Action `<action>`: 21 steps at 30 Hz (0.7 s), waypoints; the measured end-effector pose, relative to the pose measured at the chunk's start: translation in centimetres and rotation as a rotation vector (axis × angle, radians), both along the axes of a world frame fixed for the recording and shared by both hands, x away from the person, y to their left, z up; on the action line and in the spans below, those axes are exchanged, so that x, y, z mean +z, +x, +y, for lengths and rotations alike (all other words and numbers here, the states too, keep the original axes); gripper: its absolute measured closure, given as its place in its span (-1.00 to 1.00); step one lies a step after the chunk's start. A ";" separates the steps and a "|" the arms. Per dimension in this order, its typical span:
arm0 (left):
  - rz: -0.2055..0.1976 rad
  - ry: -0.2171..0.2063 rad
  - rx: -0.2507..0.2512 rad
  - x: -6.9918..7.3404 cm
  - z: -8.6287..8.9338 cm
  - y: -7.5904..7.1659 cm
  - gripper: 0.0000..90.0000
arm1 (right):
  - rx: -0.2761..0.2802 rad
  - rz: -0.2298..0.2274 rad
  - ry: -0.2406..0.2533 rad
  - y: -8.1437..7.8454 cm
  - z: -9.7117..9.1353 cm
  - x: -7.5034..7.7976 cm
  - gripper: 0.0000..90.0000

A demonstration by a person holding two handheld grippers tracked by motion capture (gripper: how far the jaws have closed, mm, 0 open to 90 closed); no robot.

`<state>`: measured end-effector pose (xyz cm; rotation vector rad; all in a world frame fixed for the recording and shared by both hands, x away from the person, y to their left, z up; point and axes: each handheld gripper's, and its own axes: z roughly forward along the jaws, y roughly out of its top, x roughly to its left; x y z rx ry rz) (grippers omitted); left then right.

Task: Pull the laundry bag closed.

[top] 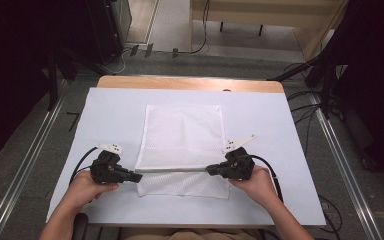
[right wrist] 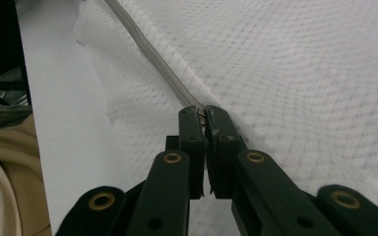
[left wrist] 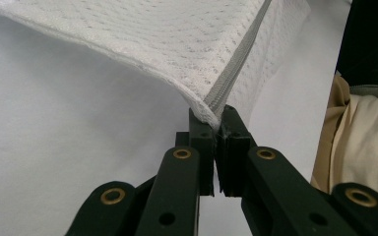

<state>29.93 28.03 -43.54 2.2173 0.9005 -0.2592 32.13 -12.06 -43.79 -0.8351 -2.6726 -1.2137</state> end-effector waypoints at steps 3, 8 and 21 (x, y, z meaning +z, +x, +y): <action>0.002 0.003 0.007 0.0 0.0 0.0 0.95 | -0.008 0.006 -0.008 0.0 -0.5 -0.1 0.95; 0.001 0.007 0.006 0.0 0.0 0.0 0.95 | -0.017 0.010 -0.006 0.1 -1.0 -0.2 0.95; 0.004 0.002 -0.003 -0.1 0.0 0.0 0.95 | -0.023 0.011 -0.010 -0.2 -2.5 0.0 0.95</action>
